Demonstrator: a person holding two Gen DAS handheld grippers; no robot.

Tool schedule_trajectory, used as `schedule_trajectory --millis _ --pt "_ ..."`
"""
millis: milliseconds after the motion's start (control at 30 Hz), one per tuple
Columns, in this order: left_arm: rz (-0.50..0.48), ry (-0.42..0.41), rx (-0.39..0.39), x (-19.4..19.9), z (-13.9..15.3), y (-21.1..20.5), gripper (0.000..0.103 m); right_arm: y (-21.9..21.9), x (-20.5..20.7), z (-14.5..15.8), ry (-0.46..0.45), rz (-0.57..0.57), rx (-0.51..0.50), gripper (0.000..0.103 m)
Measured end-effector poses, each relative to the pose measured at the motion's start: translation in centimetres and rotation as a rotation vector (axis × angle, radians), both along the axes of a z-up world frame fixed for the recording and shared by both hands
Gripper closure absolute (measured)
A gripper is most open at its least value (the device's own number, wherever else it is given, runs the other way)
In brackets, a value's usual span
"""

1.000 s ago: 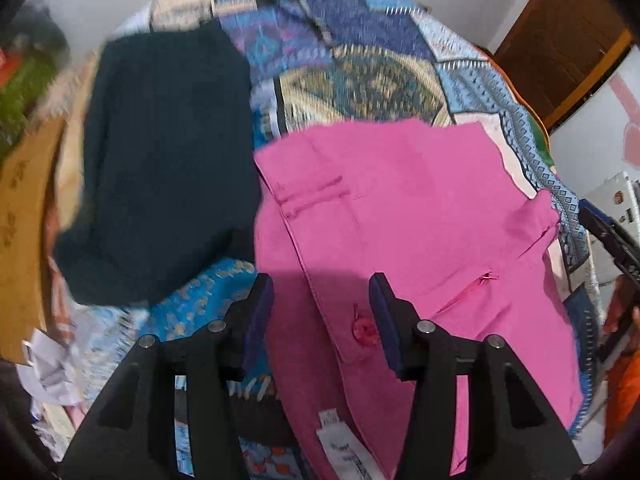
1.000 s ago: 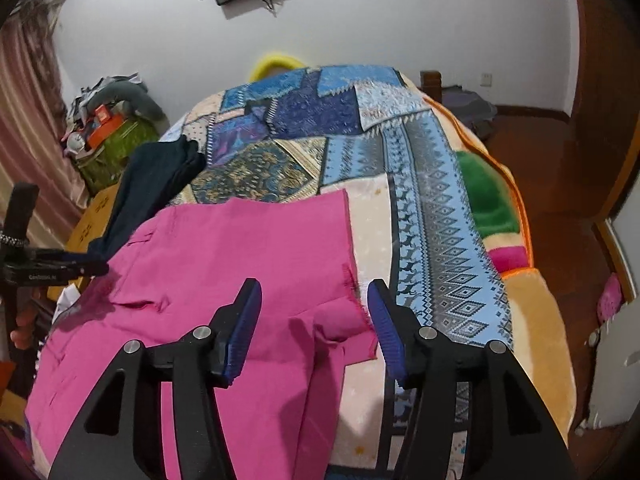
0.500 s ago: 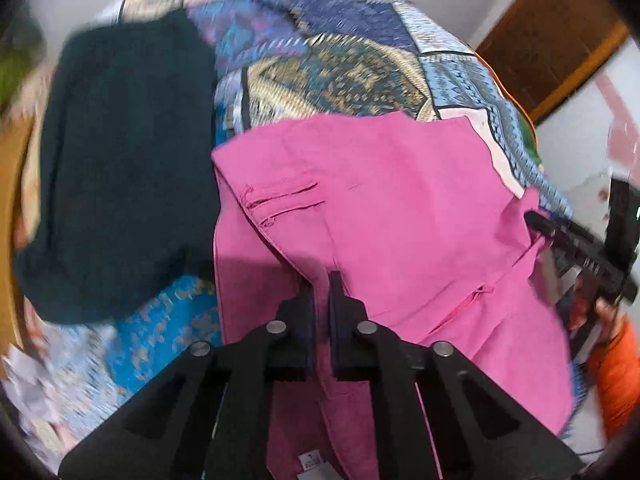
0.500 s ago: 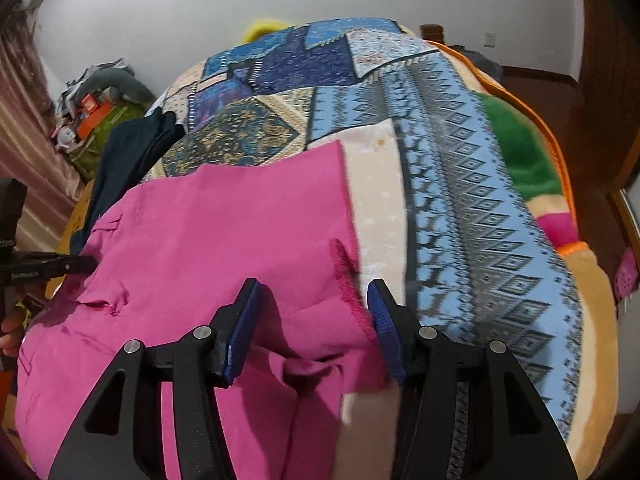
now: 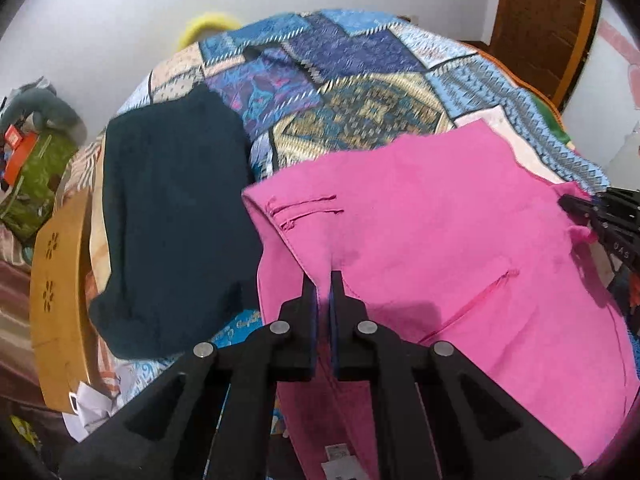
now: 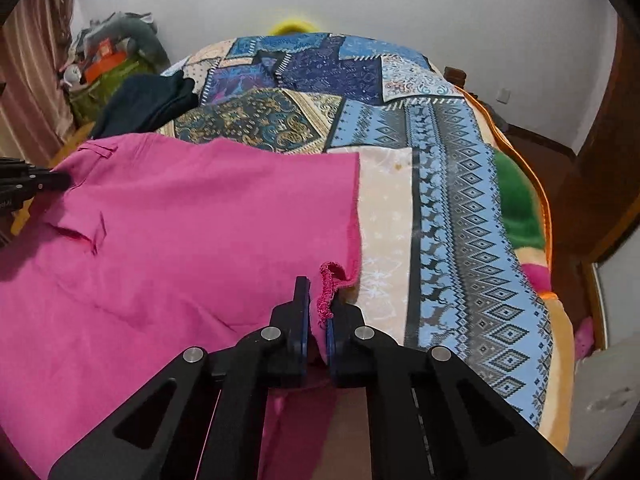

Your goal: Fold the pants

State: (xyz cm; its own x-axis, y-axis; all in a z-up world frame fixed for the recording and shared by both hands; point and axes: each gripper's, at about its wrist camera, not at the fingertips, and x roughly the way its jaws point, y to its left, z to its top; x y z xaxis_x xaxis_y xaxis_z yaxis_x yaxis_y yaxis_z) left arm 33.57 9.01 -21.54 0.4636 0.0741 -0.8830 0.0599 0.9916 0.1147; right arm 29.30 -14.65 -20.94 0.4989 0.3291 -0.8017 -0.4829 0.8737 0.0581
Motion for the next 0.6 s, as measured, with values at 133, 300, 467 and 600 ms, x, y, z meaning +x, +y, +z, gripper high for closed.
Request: schedule_trajectory --millis 133,300,467,600 --pt "0.033 0.034 -0.010 0.0 -2.0 0.5 0.095 -0.1 0.4 -1.1 0.022 -0.027 -0.026 0.098" --pt "0.045 0.035 -0.061 -0.1 -1.4 1.7 0.087 0.0 0.5 -0.9 0.048 -0.026 -0.029 0.097" --pt "0.092 -0.020 -0.056 -0.5 0.2 3.0 0.061 -0.6 0.3 0.5 0.048 -0.055 0.001 0.086" --pt "0.110 -0.083 -0.004 -0.6 2.0 3.8 0.051 -1.3 0.0 3.1 -0.007 -0.075 0.058 0.066"
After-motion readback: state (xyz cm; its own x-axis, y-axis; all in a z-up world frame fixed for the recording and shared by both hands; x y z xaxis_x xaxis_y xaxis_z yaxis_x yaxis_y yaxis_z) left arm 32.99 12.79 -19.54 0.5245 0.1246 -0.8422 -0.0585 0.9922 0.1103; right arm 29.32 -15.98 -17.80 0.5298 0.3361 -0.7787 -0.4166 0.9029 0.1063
